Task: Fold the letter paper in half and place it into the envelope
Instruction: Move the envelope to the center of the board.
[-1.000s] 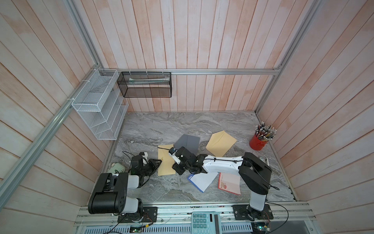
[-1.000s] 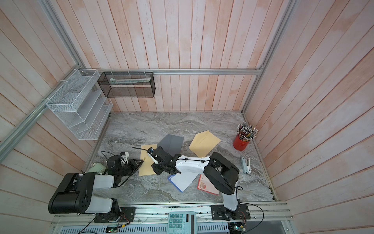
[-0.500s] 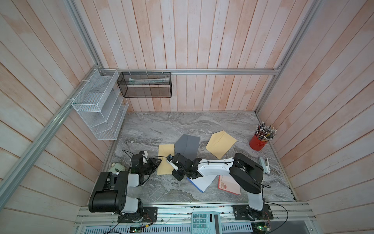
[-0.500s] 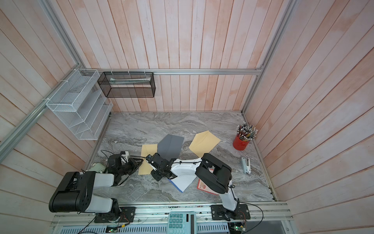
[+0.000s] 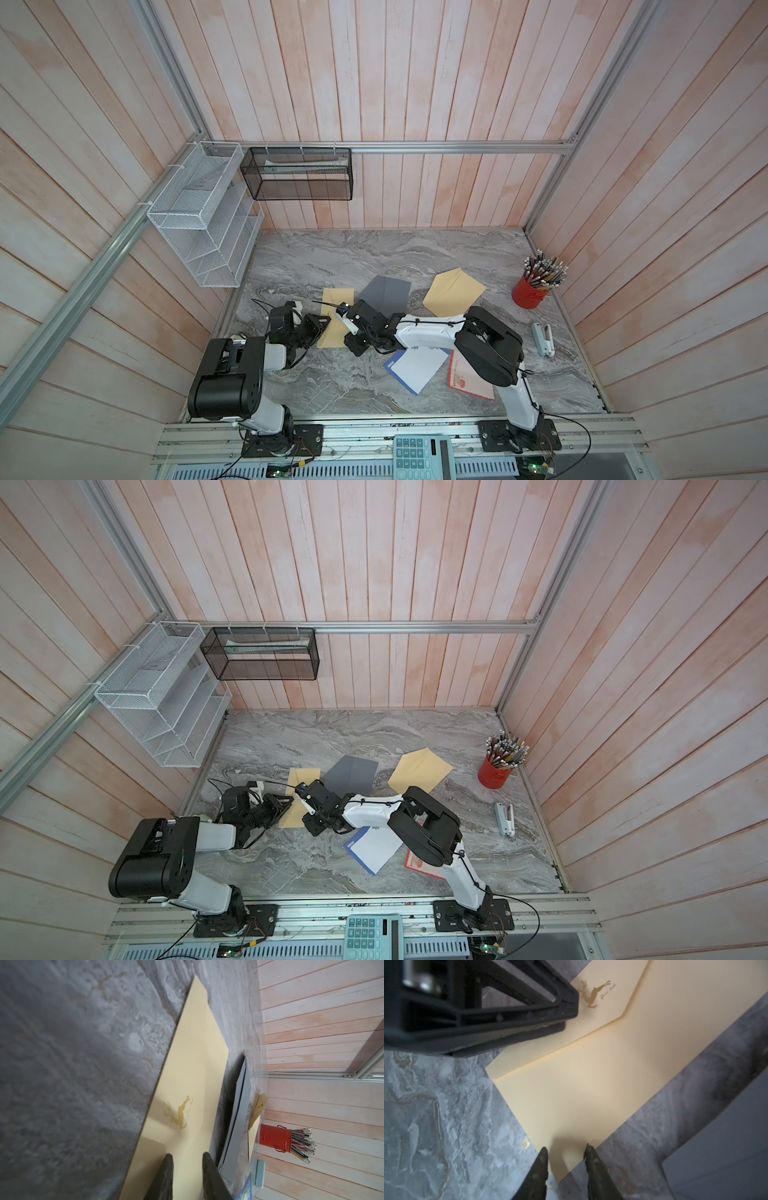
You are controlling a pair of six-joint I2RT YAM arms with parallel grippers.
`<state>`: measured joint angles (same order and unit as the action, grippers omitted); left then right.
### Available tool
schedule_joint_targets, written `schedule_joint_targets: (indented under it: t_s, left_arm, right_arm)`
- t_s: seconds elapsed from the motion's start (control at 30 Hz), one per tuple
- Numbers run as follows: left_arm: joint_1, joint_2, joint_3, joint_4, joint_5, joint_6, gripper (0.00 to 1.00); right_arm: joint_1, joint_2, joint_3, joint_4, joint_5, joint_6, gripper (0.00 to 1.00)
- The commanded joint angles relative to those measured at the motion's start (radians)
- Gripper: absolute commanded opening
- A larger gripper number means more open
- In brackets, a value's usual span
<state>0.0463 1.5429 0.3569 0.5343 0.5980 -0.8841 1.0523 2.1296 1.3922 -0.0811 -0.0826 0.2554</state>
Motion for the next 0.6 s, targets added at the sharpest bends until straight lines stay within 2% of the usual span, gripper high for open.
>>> schedule_joint_targets:
  t_s: [0.0,0.1,0.2,0.33,0.47,0.57]
  left_arm:
    - [0.013,-0.01,0.063,-0.008,0.023,0.011,0.27]
    - [0.021,-0.04,0.119,-0.042,0.03,0.021,0.33]
    - [0.032,-0.078,0.182,-0.091,0.055,0.035,0.46]
    - [0.034,-0.162,0.235,-0.175,0.054,0.064,0.54]
    - [0.035,-0.254,0.254,-0.253,0.062,0.104,0.58]
    - [0.031,-0.324,0.24,-0.304,0.072,0.131,0.59]
  right_arm:
    - [-0.048,0.083,0.035,-0.044,-0.027,0.0,0.32]
    - [-0.07,0.104,0.089,-0.029,-0.044,-0.011,0.32]
    - [-0.083,0.108,0.146,-0.022,-0.088,-0.009,0.32]
    - [-0.084,0.053,0.179,-0.039,-0.086,-0.03,0.35]
    - [-0.089,-0.096,0.1,-0.009,-0.093,-0.036,0.41]
    - [-0.1,-0.243,-0.05,0.078,-0.123,-0.035,0.47]
